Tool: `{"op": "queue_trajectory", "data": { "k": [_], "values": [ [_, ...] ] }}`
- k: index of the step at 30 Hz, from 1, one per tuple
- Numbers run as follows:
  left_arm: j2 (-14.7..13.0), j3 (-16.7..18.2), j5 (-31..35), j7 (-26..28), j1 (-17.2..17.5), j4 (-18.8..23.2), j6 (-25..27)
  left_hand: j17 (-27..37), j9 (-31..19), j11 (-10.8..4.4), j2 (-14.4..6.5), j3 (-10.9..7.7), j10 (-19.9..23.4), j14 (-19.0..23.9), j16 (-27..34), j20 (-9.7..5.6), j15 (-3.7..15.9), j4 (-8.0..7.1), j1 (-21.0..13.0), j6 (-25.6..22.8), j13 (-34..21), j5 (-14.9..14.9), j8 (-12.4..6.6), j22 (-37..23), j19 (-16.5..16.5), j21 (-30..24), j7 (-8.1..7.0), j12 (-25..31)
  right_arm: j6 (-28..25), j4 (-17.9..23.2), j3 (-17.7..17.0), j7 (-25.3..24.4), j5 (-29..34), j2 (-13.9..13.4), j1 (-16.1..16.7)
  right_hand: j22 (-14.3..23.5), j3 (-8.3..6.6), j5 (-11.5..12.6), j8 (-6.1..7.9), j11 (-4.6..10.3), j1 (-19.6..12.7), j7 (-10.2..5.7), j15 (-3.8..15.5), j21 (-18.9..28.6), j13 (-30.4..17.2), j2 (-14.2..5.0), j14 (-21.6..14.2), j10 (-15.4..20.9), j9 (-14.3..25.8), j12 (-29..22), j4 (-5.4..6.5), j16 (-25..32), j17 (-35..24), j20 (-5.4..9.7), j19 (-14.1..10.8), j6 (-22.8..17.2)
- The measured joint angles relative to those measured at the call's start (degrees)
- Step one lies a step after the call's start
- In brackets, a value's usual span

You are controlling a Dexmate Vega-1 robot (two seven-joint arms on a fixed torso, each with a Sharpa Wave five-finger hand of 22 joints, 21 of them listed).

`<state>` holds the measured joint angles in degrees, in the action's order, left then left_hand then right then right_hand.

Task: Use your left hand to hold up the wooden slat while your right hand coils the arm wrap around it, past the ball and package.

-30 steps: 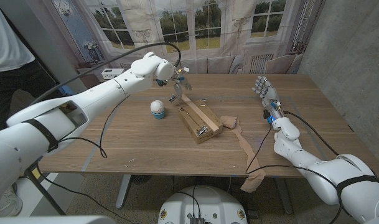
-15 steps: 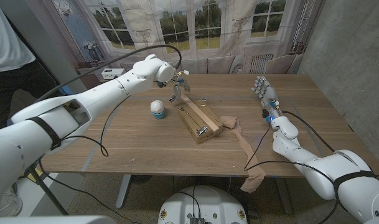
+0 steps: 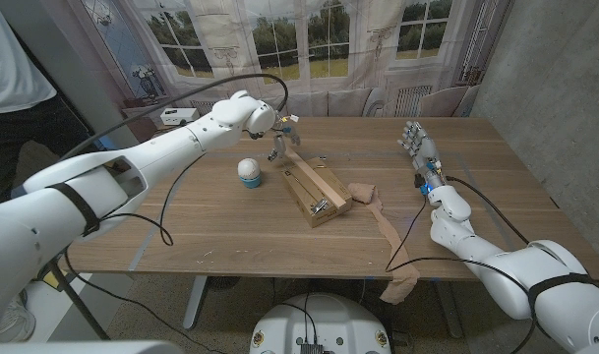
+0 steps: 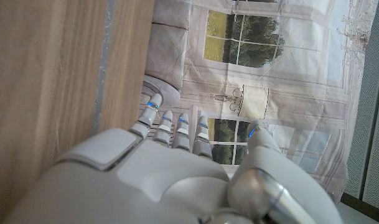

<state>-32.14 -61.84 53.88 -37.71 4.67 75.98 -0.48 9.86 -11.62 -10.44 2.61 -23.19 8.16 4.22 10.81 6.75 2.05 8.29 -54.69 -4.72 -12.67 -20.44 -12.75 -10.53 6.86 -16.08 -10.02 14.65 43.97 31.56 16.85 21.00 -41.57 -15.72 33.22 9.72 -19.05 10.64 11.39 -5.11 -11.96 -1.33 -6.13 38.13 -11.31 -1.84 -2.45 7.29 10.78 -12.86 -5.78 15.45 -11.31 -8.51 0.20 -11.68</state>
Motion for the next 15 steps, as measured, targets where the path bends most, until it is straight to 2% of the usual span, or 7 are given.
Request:
{"op": "queue_trajectory", "data": {
  "k": [8, 15],
  "values": [
    [1.2, -0.5, -0.7, 2.2, -0.3, -2.8, -1.1, 0.0, 0.0, 0.0, 0.0, 0.34, 0.0, 0.5, 0.2, -0.31, 0.08, -0.34, 0.0, -0.1, 0.0, 0.0, 0.0, 0.0, 0.3, 0.0, 0.09, 0.0, -0.4, 1.7, 0.1, -1.1, 0.2, -0.5, 1.0, 0.3, 0.42, 0.0, 0.0, 0.0, 0.0, 0.0, 0.0, -0.2, 0.0, 0.0, 0.0, 0.0, 0.0, 0.0, 0.07, 0.0, 0.0, 0.0, 0.0, 0.0],
    [2.4, -1.1, -2.5, 3.4, -0.8, -5.3, -2.3, 0.0, 0.0, 0.68, -0.2, 0.71, 0.2, 0.9, 0.2, -0.51, 0.11, -0.71, -0.2, 0.2, 0.0, 0.0, 0.28, 0.0, 0.5, 0.2, 0.44, 0.0, -0.6, 2.7, 0.3, -1.7, 0.4, -0.8, 1.4, 0.3, 0.41, 0.0, 0.0, 0.0, 0.0, 0.0, 0.0, -0.4, 0.0, 0.0, 0.0, 0.0, 0.0, 0.0, 0.07, -0.2, 0.0, 0.07, -0.1, 0.0]
  ]
}}
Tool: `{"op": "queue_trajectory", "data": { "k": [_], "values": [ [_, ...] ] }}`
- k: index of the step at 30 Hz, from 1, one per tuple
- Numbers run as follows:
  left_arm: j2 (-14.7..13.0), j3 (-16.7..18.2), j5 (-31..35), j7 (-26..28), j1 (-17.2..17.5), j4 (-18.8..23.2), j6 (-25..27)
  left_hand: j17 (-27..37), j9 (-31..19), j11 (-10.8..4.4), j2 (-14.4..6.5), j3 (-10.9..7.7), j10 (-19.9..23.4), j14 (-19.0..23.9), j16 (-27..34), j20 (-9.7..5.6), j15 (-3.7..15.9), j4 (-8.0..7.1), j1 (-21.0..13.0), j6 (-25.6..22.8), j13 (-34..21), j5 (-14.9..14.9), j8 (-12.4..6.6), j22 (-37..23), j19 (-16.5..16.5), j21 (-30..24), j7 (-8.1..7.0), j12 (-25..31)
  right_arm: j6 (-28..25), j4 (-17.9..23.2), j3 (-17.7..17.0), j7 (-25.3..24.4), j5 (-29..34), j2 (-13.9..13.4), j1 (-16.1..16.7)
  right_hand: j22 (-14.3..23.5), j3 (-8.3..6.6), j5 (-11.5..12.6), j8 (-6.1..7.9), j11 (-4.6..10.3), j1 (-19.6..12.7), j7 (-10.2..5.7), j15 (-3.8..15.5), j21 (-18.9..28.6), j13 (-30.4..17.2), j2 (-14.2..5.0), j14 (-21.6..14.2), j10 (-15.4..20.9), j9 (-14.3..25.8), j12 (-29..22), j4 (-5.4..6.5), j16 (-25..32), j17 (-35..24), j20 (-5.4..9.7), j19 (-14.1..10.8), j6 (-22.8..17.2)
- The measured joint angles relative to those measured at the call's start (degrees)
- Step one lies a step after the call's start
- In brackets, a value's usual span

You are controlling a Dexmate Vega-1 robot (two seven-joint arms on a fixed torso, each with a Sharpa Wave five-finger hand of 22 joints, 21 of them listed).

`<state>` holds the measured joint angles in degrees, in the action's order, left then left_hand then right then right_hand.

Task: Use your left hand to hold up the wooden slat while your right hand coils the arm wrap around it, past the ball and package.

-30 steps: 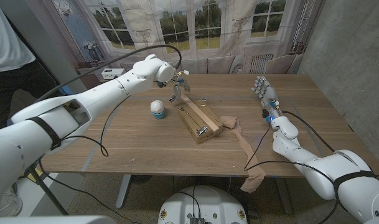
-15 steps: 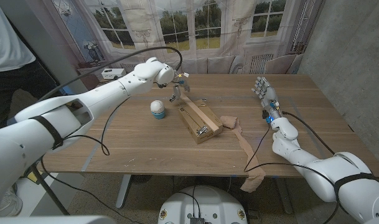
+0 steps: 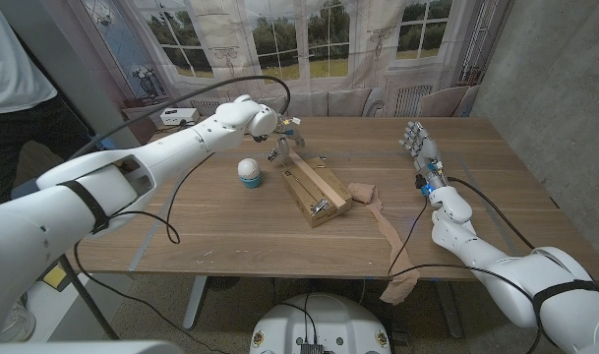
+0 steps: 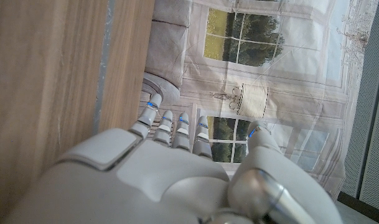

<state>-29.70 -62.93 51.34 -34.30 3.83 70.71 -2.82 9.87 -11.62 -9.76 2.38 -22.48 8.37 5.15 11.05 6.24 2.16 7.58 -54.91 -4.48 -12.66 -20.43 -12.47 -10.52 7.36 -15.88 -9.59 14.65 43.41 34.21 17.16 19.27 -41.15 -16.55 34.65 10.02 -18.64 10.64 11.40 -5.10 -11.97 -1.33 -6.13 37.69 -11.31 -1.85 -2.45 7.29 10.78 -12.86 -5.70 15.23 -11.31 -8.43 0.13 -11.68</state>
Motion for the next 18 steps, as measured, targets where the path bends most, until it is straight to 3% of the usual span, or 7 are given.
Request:
{"op": "queue_trajectory", "data": {
  "k": [8, 15, 18],
  "values": [
    [1.5, -1.1, -2.0, 0.8, -1.0, -3.4, -1.0, 0.0, 0.0, 0.61, -0.6, 0.42, 0.0, 0.5, 0.0, 0.13, -0.1, -0.42, -0.6, 0.3, 0.0, 0.0, 0.0, 0.0, 1.0, 0.0, 0.3, 0.0, -0.1, 0.2, 0.1, -0.4, 0.2, -0.1, 0.0, 0.0, 0.0, 0.0, 0.0, 0.0, 0.0, 0.0, -0.31, 0.0, 0.0, -0.01, -0.3, 0.0, 0.0, 0.4, 0.0, 0.0, 0.0, 0.24, -0.2, 0.0],
    [2.1, -1.6, -3.4, 1.6, -1.3, -4.8, -1.6, 0.2, 0.0, 1.1, -5.8, 0.12, 0.5, 2.6, 0.4, -0.07, -0.01, -0.82, -2.0, -0.1, 0.0, 0.1, 0.0, -0.1, 2.1, 0.0, 0.7, 0.0, -0.1, -0.5, 0.2, -0.2, 0.3, -0.1, -0.5, 0.0, -0.01, 0.0, 0.0, -0.22, 0.2, 0.0, -0.31, -0.2, 0.0, -0.22, -0.3, 0.2, 0.0, 0.4, 0.0, 0.0, 0.0, 0.24, -0.2, 0.0],
    [2.2, -1.8, -3.9, 1.9, -1.3, -5.2, -1.7, 0.0, 0.0, 0.97, -6.9, -0.07, 0.8, 3.1, 0.4, -0.21, -0.08, -0.64, -3.0, -0.1, 0.0, 0.5, 0.0, -0.3, 2.3, 0.0, 0.72, 0.0, -0.1, -0.9, 0.3, 0.0, 0.3, 0.0, -0.7, 0.0, -0.01, 0.0, 0.0, -0.43, 0.2, 0.0, -0.31, -0.2, 0.0, -0.22, -0.3, 0.4, 0.0, 0.4, 0.0, 0.0, 0.0, 0.24, -0.2, 0.0]
  ]
}}
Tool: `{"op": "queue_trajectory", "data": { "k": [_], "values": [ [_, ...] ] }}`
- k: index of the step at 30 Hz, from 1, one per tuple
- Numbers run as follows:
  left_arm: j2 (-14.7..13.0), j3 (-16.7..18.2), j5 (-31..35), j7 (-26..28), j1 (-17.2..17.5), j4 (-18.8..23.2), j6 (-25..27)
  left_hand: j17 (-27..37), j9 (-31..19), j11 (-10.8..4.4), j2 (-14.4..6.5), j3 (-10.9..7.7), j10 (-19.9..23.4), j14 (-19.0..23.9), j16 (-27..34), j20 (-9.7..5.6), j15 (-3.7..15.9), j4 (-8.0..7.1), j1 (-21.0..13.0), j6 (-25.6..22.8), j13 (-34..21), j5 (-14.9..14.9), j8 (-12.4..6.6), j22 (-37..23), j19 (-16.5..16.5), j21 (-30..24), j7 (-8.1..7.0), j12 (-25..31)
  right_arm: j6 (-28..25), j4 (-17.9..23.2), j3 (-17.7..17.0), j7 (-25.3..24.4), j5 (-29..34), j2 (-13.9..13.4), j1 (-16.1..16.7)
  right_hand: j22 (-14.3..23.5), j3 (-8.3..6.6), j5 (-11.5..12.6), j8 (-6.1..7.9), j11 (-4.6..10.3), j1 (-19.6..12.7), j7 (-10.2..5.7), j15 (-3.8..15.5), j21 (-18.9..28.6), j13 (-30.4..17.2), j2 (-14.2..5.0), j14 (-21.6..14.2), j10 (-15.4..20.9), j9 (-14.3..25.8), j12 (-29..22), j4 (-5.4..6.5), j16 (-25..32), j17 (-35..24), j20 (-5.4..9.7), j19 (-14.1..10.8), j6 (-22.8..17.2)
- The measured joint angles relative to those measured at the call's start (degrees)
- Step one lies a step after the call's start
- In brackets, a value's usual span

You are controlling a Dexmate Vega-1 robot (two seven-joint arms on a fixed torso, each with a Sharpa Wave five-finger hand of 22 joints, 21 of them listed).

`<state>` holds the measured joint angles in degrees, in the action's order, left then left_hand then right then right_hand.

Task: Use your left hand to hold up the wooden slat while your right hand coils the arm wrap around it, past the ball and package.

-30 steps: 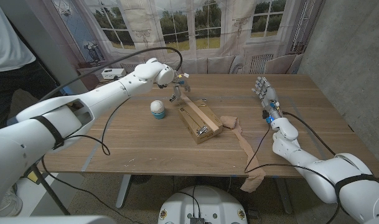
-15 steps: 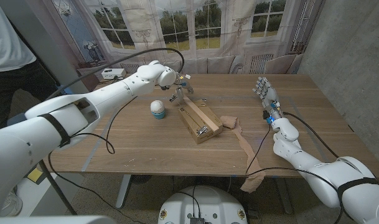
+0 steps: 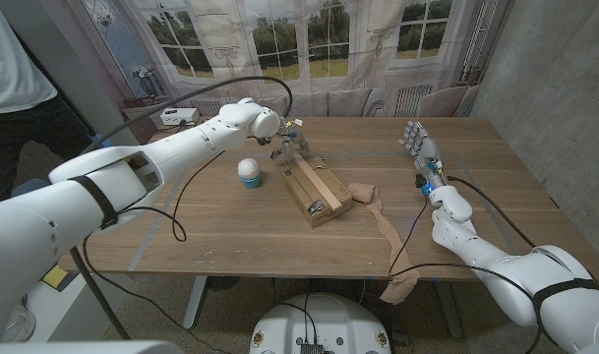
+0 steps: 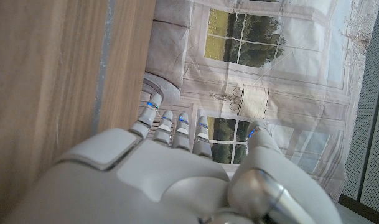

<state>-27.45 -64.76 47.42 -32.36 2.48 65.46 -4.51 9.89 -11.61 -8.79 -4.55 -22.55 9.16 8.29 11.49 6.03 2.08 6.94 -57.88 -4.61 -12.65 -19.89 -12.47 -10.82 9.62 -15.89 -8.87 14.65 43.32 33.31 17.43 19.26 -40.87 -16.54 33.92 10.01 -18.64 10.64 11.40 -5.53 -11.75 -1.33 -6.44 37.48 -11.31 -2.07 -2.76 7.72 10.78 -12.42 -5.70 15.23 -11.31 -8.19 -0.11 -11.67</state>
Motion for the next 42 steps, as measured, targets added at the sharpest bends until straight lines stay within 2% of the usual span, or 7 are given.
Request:
{"op": "queue_trajectory", "data": {
  "k": [11, 18, 26, 32, 33, 37, 42],
  "values": [
    [0.3, -0.7, -1.8, 0.3, 0.0, -0.8, -0.1, 0.0, 0.1, 0.66, -4.6, -1.26, 3.4, 4.9, 0.6, -2.27, 0.18, 1.17, -3.2, -1.7, 0.0, 2.0, 0.0, -0.1, 3.9, -1.5, 0.48, 1.1, 0.0, 0.1, 0.0, 0.1, 0.0, 0.0, 0.1, 0.0, 0.16, 0.0, 0.0, 0.01, 0.2, 0.0, 0.0, 0.0, -0.3, -0.25, 0.0, 0.0, 0.0, 0.0, 0.16, 0.0, 0.0, 0.0, 0.0, 0.0],
    [0.1, -0.8, -2.4, 0.3, 0.5, -0.5, 0.5, 0.4, 0.2, 1.01, -7.8, -5.51, 6.8, 10.2, 1.4, -4.32, 0.27, 1.3, -6.5, -3.8, 0.0, 2.8, -0.28, -1.1, 8.6, -4.1, 1.21, 1.8, 0.0, 1.1, 0.2, -0.8, 0.4, -0.4, 0.7, 0.0, 0.16, 0.0, 0.0, 0.01, 0.2, 0.0, 0.0, -0.4, -0.3, -0.25, 0.0, 0.0, 0.0, 0.0, 0.16, 0.0, 0.0, 0.0, 0.0, 0.0],
    [-0.6, -0.7, -2.6, 1.6, 1.4, 0.8, 1.7, 1.9, 0.2, 0.88, -7.5, -12.96, 13.5, 18.5, 3.9, -4.92, 0.42, -3.51, -10.0, -9.4, -0.5, 4.1, -1.49, -3.6, 12.9, -9.4, 1.96, 3.7, 0.0, 1.6, 0.5, -1.3, 0.8, -0.6, 0.9, 0.0, 0.32, 0.0, 0.0, 0.02, 0.2, 0.0, 0.01, -0.4, -0.3, -0.24, 0.0, 0.0, 0.0, 0.0, 0.0, 0.0, 0.0, -0.22, -0.2, 0.0],
    [-1.4, 0.0, -2.2, 3.9, 2.4, 2.2, 2.6, 4.0, -0.1, 1.22, -6.0, -13.51, 20.9, 28.5, 8.1, -6.59, 0.42, -3.6, -11.7, -16.4, -2.3, 5.1, -2.98, -6.5, 20.3, -18.1, 3.9, 6.5, 0.1, 1.6, 0.5, -1.4, 0.9, -0.6, 0.9, 0.0, 0.55, 0.0, 0.0, 0.02, 0.4, 0.0, 0.01, -0.4, -0.3, -0.39, 0.0, 0.0, 0.0, 0.0, 0.24, 0.0, 0.0, -0.31, -0.3, 0.0],
    [-1.5, 0.1, -2.1, 4.5, 2.6, 2.5, 2.8, 4.6, -0.2, 1.17, -6.2, -15.37, 22.3, 30.4, 9.0, -6.95, 0.37, -5.47, -11.9, -17.3, -2.9, 5.4, -3.22, -6.9, 21.4, -19.7, 4.33, 7.2, 0.2, 1.6, 0.5, -1.4, 0.9, -0.6, 0.9, 0.0, 0.55, 0.0, 0.0, 0.02, 0.4, 0.0, 0.01, -0.4, -0.3, -0.39, 0.0, 0.0, 0.0, 0.0, 0.24, 0.0, 0.0, -0.31, -0.3, 0.0],
    [-2.3, 1.3, -2.1, 7.1, 3.9, 4.1, 3.7, 9.1, -1.0, 1.8, -5.7, -14.48, 28.0, 36.8, 13.4, -8.3, -0.71, -6.36, -12.4, -22.6, -6.2, 6.5, -4.12, -8.1, 26.2, -26.3, 5.21, 12.2, 0.3, 1.6, 0.5, -1.5, 0.9, -0.6, 1.0, 0.0, 0.55, 0.0, 0.0, 0.02, 0.4, 0.0, 0.01, -0.9, -0.3, -0.4, 0.0, 0.0, 0.0, 0.0, 0.24, -0.2, 0.0, -0.31, -0.3, 0.0],
    [-3.3, 2.7, -2.1, 10.0, 5.5, 5.9, 4.9, 20.3, -5.0, 2.86, -5.4, -11.68, 31.1, 45.5, 20.7, -9.74, 2.61, -9.18, -12.0, -28.1, -15.5, 6.6, -7.61, -7.4, 30.8, -34.0, 6.35, 21.3, 0.4, 1.3, 0.6, -1.5, 0.9, -0.6, 1.0, 0.0, 0.55, 0.0, 0.0, 0.02, 0.4, 0.0, 0.01, -0.9, -0.3, -0.39, 0.0, 0.0, 0.0, 0.0, 0.24, -0.2, 0.0, -0.31, -0.3, 0.0]
  ]
}}
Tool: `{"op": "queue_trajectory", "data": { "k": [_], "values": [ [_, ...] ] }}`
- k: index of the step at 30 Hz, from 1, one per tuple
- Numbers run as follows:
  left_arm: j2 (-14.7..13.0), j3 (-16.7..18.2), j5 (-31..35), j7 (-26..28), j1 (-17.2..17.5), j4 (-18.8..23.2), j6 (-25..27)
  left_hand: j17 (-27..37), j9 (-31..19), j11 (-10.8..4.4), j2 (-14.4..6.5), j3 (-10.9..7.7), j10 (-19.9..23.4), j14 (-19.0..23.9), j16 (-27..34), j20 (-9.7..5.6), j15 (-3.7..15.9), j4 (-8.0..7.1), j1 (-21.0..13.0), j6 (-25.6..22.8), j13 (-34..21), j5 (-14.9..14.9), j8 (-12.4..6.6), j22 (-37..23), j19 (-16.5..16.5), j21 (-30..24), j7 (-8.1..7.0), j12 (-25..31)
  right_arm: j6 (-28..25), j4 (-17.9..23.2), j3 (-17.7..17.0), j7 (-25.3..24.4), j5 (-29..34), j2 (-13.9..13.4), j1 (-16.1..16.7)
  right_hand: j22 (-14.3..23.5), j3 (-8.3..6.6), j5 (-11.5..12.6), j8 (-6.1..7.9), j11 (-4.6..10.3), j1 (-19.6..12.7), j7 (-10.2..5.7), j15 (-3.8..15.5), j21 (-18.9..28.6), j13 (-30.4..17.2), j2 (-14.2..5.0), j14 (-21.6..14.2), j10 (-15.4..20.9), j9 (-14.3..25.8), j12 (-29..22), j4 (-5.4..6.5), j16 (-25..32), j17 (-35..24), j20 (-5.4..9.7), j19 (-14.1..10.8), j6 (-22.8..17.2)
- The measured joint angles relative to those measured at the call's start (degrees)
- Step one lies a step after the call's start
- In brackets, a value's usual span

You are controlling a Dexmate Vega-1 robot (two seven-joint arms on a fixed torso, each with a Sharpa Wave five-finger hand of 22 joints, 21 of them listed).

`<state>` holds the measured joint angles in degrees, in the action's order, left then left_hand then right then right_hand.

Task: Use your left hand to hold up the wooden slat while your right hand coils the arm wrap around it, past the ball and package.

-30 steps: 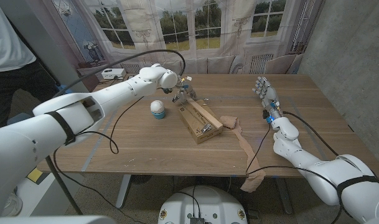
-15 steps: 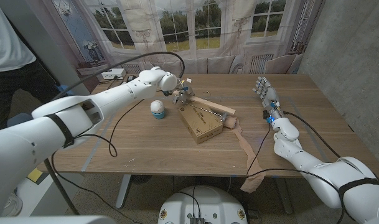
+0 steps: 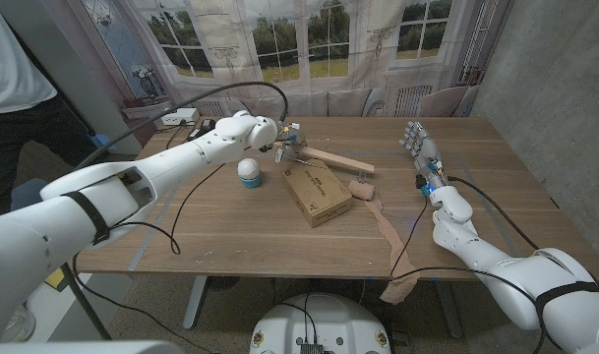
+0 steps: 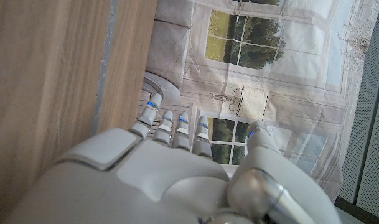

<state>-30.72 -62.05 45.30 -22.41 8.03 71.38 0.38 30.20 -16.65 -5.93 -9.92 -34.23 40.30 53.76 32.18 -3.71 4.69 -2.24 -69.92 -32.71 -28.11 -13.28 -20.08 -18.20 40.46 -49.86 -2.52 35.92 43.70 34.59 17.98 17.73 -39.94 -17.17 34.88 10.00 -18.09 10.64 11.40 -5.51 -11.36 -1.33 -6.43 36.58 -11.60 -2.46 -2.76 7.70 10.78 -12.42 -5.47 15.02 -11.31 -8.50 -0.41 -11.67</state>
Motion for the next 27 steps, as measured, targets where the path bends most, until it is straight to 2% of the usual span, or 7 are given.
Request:
{"op": "queue_trajectory", "data": {
  "k": [3, 8, 11, 13, 15, 17, 27],
  "values": [
    [-0.6, 1.1, -0.2, 1.6, 1.1, 1.3, 0.7, 6.5, -3.2, 0.15, 1.1, 1.8, 0.5, 3.1, 4.3, -0.47, 0.92, -1.18, 1.1, -0.9, -2.5, -0.7, -2.1, 0.7, 2.0, -3.8, 0.06, 3.3, 0.1, -0.5, 0.0, 0.1, 0.0, 0.1, -0.2, 0.0, 0.0, 0.0, 0.0, 0.0, 0.0, 0.0, 0.0, 0.0, 0.0, 0.0, 0.0, 0.0, 0.0, 0.0, 0.0, 0.0, 0.0, 0.0, 0.0, 0.0],
    [-1.4, 2.3, -0.3, 4.3, 2.6, 3.0, 1.9, 18.3, -10.1, -0.25, 4.1, 4.66, 2.9, 10.2, 11.9, -0.81, 5.83, -1.56, 4.2, -4.0, -2.4, -3.5, -5.95, -3.3, 2.8, -13.2, 0.4, 3.3, 0.3, -1.2, 0.0, 0.5, 0.0, 0.3, -0.5, 0.0, 0.0, 0.0, 0.0, 0.0, 0.2, 0.0, 0.0, 0.0, 0.0, -0.15, 0.0, 0.0, 0.0, 0.0, 0.0, 0.0, -0.2, 0.02, 0.0, 0.0],
    [-1.9, 3.0, 0.2, 6.3, 3.6, 4.2, 2.8, 27.9, -17.8, -0.3, 3.4, 4.0, 4.2, 12.6, 17.0, -0.82, 6.69, -2.22, 11.5, -4.1, -2.7, -8.0, -10.8, -10.0, 2.2, -20.2, 1.84, 4.2, 0.4, -1.6, 0.0, 0.7, -0.1, 0.5, -0.7, 0.0, 0.0, 0.0, 0.0, 0.0, 0.5, 0.0, 0.0, 0.0, 0.0, -0.46, 0.0, 0.0, 0.0, 0.0, 0.0, 0.0, -0.3, 0.23, -0.2, 0.0],
    [-2.1, 3.3, 0.6, 7.3, 4.0, 4.6, 3.3, 34.3, -23.2, -0.83, 2.3, 6.83, 7.0, 13.5, 20.5, -0.81, 6.98, -6.67, 17.7, -5.0, -17.4, -11.1, -14.7, -14.6, 2.2, -22.9, 2.77, 18.5, 0.5, -1.8, 0.0, 0.8, -0.1, 0.6, -0.8, 0.0, 0.0, 0.0, 0.0, 0.0, 0.5, 0.0, 0.0, 0.0, 0.0, -0.46, 0.0, 0.0, 0.0, 0.0, 0.0, 0.0, -0.3, 0.23, -0.2, 0.0],
    [-2.5, 3.8, 1.3, 9.3, 4.9, 5.5, 3.9, 38.4, -27.9, -1.36, 2.5, 7.38, 7.5, 14.3, 23.9, -0.89, 7.05, -7.71, 21.5, -5.0, -33.3, -13.6, -18.34, -18.7, 3.4, -24.8, 2.87, 29.8, 0.5, -2.2, -0.1, 0.9, -0.1, 0.7, -1.0, 0.0, 0.0, 0.0, 0.0, 0.0, 0.5, 0.0, 0.0, -0.2, 0.0, -0.45, 0.0, 0.0, 0.0, 0.0, 0.0, 0.0, -0.3, 0.22, -0.2, 0.0],
    [-2.7, 4.1, 1.8, 10.8, 5.4, 5.9, 4.3, 40.0, -30.9, -2.26, 3.1, 6.96, 8.4, 15.3, 26.2, -1.11, 6.92, -8.02, 23.0, -5.1, -42.0, -15.0, -20.59, -21.1, 4.8, -26.0, 2.86, 35.2, 0.6, -2.4, -0.1, 0.9, -0.2, 0.7, -1.1, 0.0, 0.0, 0.0, 0.0, 0.0, 0.5, 0.0, 0.0, -0.4, 0.0, -0.45, 0.0, 0.0, 0.0, 0.0, 0.0, 0.0, -0.3, 0.22, -0.2, 0.0],
    [-3.9, 6.0, 3.3, 18.4, 7.8, 7.9, 4.5, 40.6, -36.8, -2.88, 3.3, 4.59, 11.3, 18.5, 34.4, -2.69, 6.88, -8.83, 31.5, -5.1, -43.5, -17.5, -26.22, -25.5, 9.3, -27.5, 2.86, 47.3, 0.8, -2.4, 0.3, -0.1, 0.6, 0.7, -1.3, 0.0, 0.0, 0.0, 0.0, 0.21, 0.4, 0.0, 0.0, -0.4, 0.0, -0.45, 0.0, 0.2, 0.0, 0.0, 0.0, 0.0, -0.1, 0.42, -0.4, 0.0]
  ]
}}
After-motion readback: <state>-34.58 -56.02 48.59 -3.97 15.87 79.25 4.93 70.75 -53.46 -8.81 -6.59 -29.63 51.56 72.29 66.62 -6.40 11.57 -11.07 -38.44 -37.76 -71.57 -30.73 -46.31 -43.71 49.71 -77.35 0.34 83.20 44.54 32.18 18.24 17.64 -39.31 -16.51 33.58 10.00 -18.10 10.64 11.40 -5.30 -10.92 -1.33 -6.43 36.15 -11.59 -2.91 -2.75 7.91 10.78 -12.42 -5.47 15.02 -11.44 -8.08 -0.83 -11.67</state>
